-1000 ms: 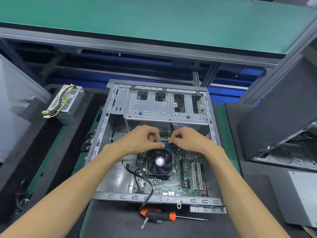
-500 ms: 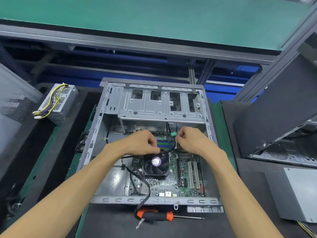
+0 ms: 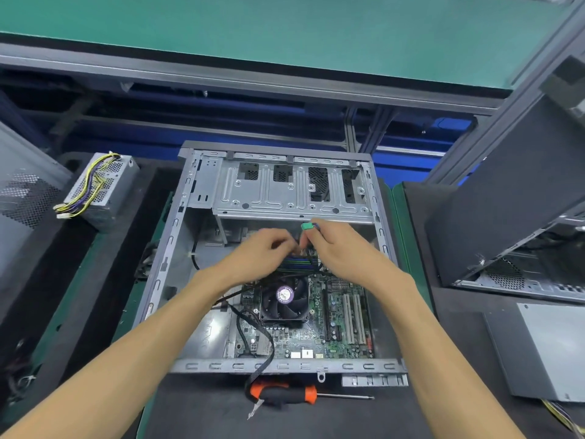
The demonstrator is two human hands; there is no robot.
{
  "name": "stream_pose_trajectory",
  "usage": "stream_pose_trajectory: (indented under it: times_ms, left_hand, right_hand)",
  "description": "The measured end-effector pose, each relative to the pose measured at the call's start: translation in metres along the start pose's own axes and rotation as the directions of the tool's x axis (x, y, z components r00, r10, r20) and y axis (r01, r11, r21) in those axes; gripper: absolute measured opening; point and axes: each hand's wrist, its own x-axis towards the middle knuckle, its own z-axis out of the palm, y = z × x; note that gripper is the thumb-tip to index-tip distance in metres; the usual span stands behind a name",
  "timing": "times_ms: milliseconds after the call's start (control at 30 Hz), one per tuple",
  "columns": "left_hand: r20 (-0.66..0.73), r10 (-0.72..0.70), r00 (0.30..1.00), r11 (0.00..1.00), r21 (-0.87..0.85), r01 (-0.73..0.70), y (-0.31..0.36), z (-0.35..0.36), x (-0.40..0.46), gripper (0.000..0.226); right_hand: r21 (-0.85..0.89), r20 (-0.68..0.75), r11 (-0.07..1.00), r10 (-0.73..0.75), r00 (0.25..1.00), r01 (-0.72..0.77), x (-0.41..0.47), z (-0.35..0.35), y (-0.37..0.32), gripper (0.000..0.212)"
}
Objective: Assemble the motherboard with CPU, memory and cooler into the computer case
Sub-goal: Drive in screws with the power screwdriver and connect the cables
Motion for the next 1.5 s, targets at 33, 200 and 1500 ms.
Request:
stream_pose_trajectory:
  times_ms: [33,200,1500]
  left_hand:
    - [-0.010,-0.019,1.000,0.997,-0.080,0.018,0.002,-0.005,-0.002,0.029]
    - [0.060,-0.056,0.997,0.927,-0.368,0.074,0.011,-0.024,-0.017,0.054]
    - [0.323,-0.219,0.921,0.968,0.194,0.162,-0.013,-0.021,-0.050,0.024]
  right_hand:
    - [-0.032,0.015,0.999,0.015,1.000,-0.014,0.001,0.001,-0.001,0.036]
    - [-0.164,0.070,0.984,0.081,0.994,-0.069,0.005,0.010,-0.001,0.036]
    - [-0.077,-0.144,0.995,-0.077,0.987,0.067,0.038,0.071,-0.006,0.017]
